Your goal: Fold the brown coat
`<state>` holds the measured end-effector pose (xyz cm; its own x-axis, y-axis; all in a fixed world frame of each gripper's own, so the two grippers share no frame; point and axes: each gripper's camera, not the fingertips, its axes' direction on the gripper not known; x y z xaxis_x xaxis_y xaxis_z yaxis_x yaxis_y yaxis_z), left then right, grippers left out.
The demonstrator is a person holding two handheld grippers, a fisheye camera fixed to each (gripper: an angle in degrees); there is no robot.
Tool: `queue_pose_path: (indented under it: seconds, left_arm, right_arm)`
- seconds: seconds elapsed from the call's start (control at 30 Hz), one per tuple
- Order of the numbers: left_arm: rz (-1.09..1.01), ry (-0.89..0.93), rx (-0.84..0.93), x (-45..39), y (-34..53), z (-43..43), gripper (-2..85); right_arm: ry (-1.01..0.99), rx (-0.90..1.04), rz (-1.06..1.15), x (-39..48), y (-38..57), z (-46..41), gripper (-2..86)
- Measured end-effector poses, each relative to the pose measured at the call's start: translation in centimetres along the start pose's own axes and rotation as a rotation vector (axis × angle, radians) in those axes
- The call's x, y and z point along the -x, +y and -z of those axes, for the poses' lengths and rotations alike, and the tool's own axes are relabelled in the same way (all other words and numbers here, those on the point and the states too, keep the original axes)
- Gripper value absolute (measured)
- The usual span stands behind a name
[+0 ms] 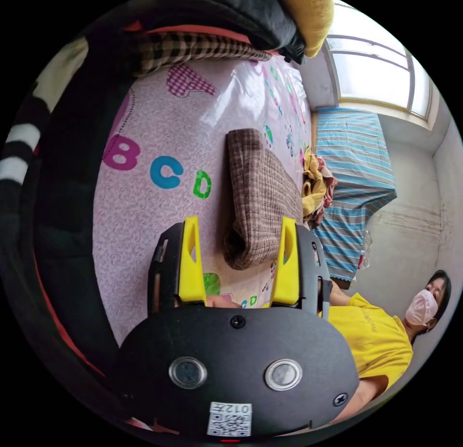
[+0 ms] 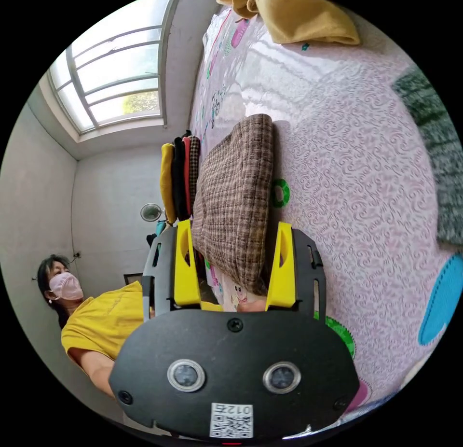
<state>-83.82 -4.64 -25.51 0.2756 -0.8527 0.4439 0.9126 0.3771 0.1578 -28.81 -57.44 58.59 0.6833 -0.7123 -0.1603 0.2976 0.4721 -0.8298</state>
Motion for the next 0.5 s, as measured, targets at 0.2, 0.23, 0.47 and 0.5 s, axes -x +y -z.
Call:
queue_pose_path:
  seconds: [0.2,0.23,0.47,0.5]
  left_arm:
    - [-0.071,0.042,0.177,-0.3,-4.3,-3.9,19.4]
    - [-0.086,0.053,0.206,-0.5,-5.1,-4.9,19.1]
    - [-0.153,0.023,0.335,-1.7,-8.6,-10.1,14.5]
    - [-0.186,0.006,0.365,-2.3,-9.1,-11.7,13.5]
  right_arm:
    - [-0.066,0.133,0.031,-0.6,-3.9,-3.0,20.2]
    - [-0.070,0.165,0.037,-0.7,-4.6,-3.8,19.6]
    - [0.004,0.305,0.060,-1.1,-7.6,-7.3,14.1]
    - [0.039,0.321,0.074,-1.0,-7.9,-8.2,12.5]
